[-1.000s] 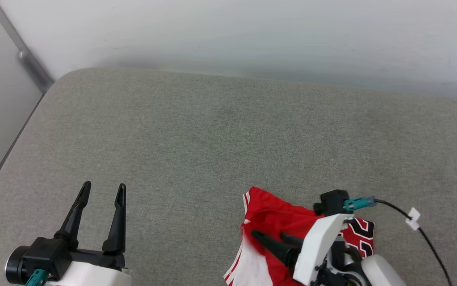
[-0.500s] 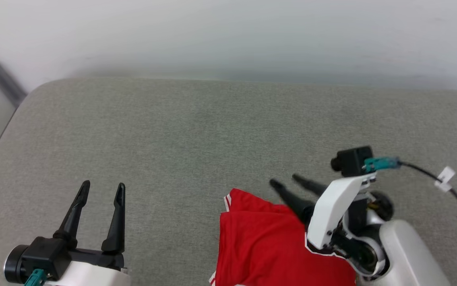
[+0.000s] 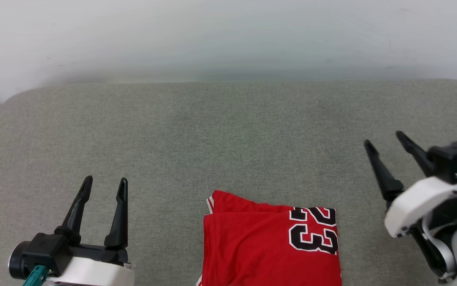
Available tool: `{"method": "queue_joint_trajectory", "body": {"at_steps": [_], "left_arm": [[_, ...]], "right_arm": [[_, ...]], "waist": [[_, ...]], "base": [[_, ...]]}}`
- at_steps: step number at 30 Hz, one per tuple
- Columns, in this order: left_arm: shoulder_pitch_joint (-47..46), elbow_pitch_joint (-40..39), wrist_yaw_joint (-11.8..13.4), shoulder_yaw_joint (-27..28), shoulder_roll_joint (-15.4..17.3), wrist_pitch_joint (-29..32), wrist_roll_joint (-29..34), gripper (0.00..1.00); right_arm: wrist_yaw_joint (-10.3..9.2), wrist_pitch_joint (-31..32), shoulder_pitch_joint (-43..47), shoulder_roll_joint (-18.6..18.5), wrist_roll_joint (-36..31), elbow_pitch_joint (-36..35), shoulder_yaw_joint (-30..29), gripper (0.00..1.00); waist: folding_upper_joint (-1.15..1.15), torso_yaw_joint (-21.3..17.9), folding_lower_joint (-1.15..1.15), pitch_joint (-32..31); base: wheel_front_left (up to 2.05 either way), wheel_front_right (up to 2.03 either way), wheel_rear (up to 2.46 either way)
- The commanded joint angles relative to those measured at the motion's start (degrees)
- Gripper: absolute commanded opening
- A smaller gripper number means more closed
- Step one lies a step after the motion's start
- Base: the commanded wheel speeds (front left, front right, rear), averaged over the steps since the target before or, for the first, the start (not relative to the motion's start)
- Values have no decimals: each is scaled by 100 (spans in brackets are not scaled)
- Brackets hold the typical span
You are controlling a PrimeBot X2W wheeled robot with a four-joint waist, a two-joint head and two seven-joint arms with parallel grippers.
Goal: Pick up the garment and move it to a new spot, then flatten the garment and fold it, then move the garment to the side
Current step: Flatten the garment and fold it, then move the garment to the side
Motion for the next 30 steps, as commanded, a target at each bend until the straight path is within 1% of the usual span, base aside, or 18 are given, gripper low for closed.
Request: {"method": "queue_joint_trajectory", "body": {"at_steps": [1, 3, 6, 9, 11, 15, 20, 30], "left_arm": [[-27, -8, -8, 0, -16, -12, -37, 100], [14, 0, -8, -22, -16, -12, -40, 100], [67, 8, -8, -53, 0, -12, -45, 100], [100, 5, -8, -84, -11, -12, -89, 100], [100, -5, -8, -109, -42, -12, -148, 100], [110, 6, -8, -167, -29, -12, -129, 100], [146, 19, -8, -208, -38, -12, -120, 100], [147, 98, -8, -288, -83, -12, -67, 100]], "right_arm": [[-2, -119, 91, -18, -37, -61, -72, 100], [-2, -465, 288, -11, -76, -157, -291, 100], [-2, -882, 607, 113, -108, -318, -572, 100], [-2, -1196, 908, 214, -385, -483, -815, 100], [-2, -1405, 1078, 436, -453, -591, -943, 100], [-2, -1753, 1397, 747, -638, -818, -1047, 100], [-2, -1936, 1655, 963, -781, -859, -1043, 100], [-2, -1975, 1696, 1074, -777, -765, -1033, 100]], "waist": [[0, -11, 0, -5], [0, -29, 0, -3], [0, -42, 0, -2], [0, -51, 0, -2], [0, -44, 0, -1], [0, -25, 0, -20], [0, -14, 0, 5], [0, -6, 0, 9]], "base": [[0, 0, 0], [0, 0, 0], [0, 0, 0], [0, 0, 0], [0, 0, 0], [0, 0, 0], [0, 0, 0], [0, 0, 0]]}}
